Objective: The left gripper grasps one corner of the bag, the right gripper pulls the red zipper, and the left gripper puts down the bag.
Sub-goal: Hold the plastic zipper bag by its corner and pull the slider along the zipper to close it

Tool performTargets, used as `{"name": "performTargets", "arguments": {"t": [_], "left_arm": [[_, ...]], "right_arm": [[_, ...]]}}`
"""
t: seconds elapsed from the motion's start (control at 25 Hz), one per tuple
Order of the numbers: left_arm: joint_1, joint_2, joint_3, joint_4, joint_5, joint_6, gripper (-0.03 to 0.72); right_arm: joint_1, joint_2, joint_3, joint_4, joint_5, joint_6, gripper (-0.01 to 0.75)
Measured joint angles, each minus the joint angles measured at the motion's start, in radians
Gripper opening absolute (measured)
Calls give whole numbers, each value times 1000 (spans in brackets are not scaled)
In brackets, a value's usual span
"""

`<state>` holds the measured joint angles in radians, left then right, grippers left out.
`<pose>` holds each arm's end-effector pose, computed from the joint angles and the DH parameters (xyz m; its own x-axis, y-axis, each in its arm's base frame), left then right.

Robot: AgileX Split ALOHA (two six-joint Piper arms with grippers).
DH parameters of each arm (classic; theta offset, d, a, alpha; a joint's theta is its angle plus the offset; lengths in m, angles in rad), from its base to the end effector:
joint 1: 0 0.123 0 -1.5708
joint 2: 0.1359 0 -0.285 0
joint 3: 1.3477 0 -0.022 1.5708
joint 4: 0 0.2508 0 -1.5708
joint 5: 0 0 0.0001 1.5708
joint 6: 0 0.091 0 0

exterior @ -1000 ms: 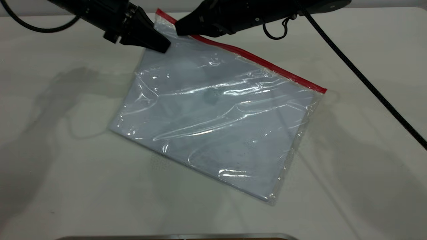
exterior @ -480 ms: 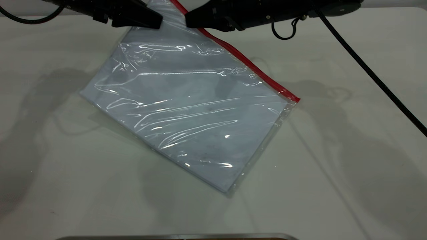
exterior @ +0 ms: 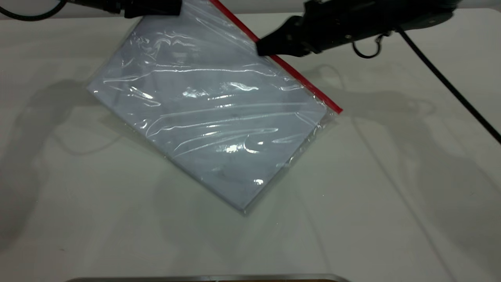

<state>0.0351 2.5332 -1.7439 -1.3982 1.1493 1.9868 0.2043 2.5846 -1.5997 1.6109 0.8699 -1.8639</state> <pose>0.4812 -0.0650 0.0727 -0.2932 0.3099 -0.9045 0.9248 0.3319 -0.1860 0.4484 0.1639 0.0130 -0.5733 -0.2697 -0.7737 -0.7762 0.4810 0.4075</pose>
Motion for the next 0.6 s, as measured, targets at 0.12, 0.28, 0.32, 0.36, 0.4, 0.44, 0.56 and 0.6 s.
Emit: {"name": "performTargets", "arguments": {"t": [0.12, 0.28, 0.32, 0.36, 0.4, 0.44, 0.56, 0.6], "left_arm": [[0, 0, 0, -11, 0, 3, 51], [0, 0, 0, -15, 0, 8, 51], [0, 0, 0, -16, 0, 8, 51], [0, 0, 0, -18, 0, 8, 51], [0, 0, 0, -18, 0, 8, 51], [0, 0, 0, -18, 0, 8, 51], [0, 0, 0, -23, 2, 8, 51], [0, -1, 0, -24, 4, 8, 51]], "right_arm": [[-31, 0, 0, -109, 0, 47, 39], [-79, 0, 0, -303, 18, 179, 39], [-91, 0, 0, -359, 28, 217, 39], [-104, 0, 0, -398, 41, 248, 39], [-112, 0, 0, -442, 54, 290, 39], [-123, 0, 0, -482, 65, 316, 41], [-142, 0, 0, -562, 101, 385, 41], [-147, 0, 0, -585, 109, 399, 41]]}}
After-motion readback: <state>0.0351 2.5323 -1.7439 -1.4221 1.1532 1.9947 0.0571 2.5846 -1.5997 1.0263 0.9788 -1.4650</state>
